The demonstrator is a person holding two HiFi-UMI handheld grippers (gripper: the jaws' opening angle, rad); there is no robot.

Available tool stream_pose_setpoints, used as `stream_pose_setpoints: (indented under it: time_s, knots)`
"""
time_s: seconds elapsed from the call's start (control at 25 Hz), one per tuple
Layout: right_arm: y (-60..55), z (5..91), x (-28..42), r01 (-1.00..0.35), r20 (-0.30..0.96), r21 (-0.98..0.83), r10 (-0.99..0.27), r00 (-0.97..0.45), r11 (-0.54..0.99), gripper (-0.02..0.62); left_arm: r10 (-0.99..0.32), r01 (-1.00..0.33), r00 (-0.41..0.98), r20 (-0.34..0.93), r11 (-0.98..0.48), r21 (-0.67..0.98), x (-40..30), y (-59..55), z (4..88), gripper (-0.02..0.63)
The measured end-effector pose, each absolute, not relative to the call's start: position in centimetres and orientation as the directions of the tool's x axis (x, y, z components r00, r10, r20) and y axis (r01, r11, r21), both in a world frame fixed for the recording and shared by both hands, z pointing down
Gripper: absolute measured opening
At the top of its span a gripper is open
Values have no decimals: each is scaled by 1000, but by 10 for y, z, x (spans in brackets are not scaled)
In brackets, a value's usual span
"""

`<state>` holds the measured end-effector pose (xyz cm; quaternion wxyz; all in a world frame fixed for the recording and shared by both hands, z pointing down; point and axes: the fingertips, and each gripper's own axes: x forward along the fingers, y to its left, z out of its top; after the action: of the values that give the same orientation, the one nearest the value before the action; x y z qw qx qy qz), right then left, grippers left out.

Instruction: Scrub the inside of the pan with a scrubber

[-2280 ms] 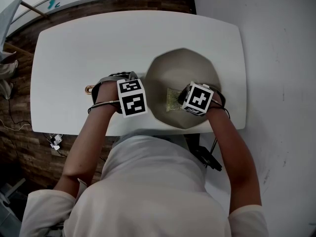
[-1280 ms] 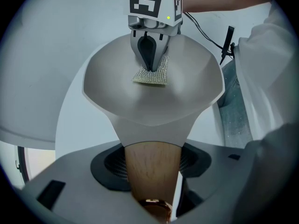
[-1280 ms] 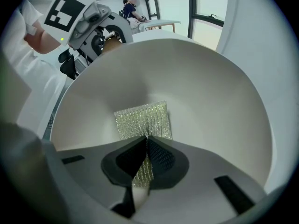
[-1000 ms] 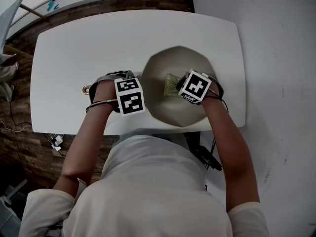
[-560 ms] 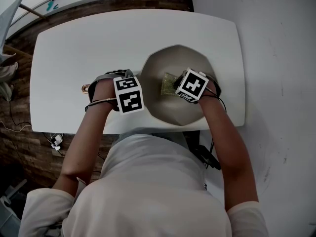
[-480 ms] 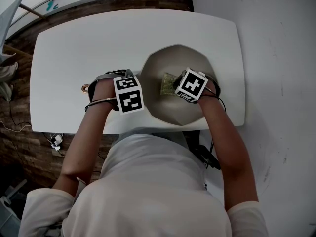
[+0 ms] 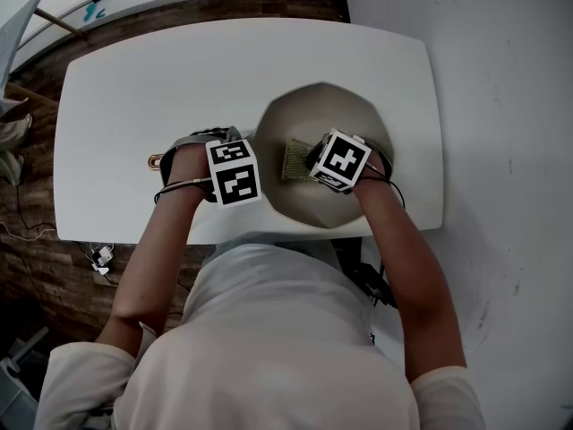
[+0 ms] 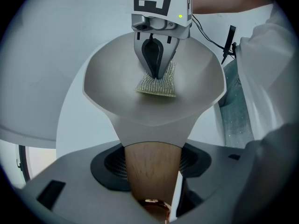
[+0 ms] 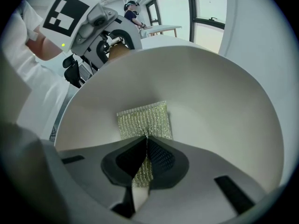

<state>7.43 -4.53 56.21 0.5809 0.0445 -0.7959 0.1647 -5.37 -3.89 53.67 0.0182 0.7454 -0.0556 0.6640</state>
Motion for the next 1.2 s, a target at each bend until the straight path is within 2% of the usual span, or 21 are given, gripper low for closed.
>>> stream_pose_setpoints:
  time_s: [0.44,1.2]
  knots:
    - [-23,562,59,-271,908,-295,180,-379,916,26,-60,-114,103,993,-992,-48,-53,-39,536,269]
    - [-22,561,29,-285,885,-295,148,-442,912,26,-71,-123,135,988,-991,-54,-52,-39,536,270]
